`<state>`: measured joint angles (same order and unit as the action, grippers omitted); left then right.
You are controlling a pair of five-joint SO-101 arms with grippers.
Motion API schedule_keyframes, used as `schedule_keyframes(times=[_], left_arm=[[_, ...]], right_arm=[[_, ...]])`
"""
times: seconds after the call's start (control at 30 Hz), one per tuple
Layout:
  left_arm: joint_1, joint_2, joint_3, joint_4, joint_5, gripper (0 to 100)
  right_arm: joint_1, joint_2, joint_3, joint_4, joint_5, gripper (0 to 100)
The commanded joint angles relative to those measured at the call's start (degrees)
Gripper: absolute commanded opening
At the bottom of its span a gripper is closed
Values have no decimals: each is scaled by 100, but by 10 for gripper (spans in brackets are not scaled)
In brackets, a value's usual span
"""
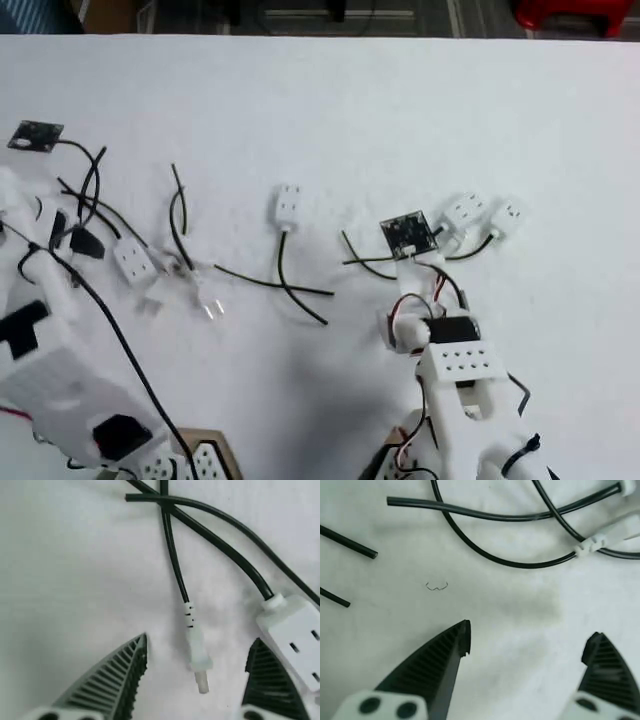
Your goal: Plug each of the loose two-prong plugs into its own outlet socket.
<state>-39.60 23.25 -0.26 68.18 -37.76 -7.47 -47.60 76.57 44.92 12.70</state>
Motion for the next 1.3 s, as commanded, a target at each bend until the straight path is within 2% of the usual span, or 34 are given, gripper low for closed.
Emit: schedule_keyframes(times=[0.0, 0.3, 0.37, 0.43, 0.6, 0.8, 1.0, 1.27], left_arm=[[-4, 259, -396, -114, -44, 312], [-13, 760, -440, -97, -88, 312], [-22, 910, -457, -114, -343, 312], [-22, 1024, -492, -123, -501, 281], [40, 998, -501, -246, -580, 116], [48, 998, -440, -220, -571, 111], [75, 989, -501, 360, -580, 51], [119, 1015, -501, 492, -580, 24]], right_arm=[[-31, 31, -70, -110, -62, 354], [-31, 31, -70, -180, -62, 354], [-31, 31, -70, -180, -62, 354], [-31, 31, -70, -180, -62, 354], [-31, 31, -70, -180, -62, 354], [-31, 31, -70, -180, -62, 354], [-31, 31, -70, -180, -62, 354], [-31, 31, -70, -180, -62, 354]])
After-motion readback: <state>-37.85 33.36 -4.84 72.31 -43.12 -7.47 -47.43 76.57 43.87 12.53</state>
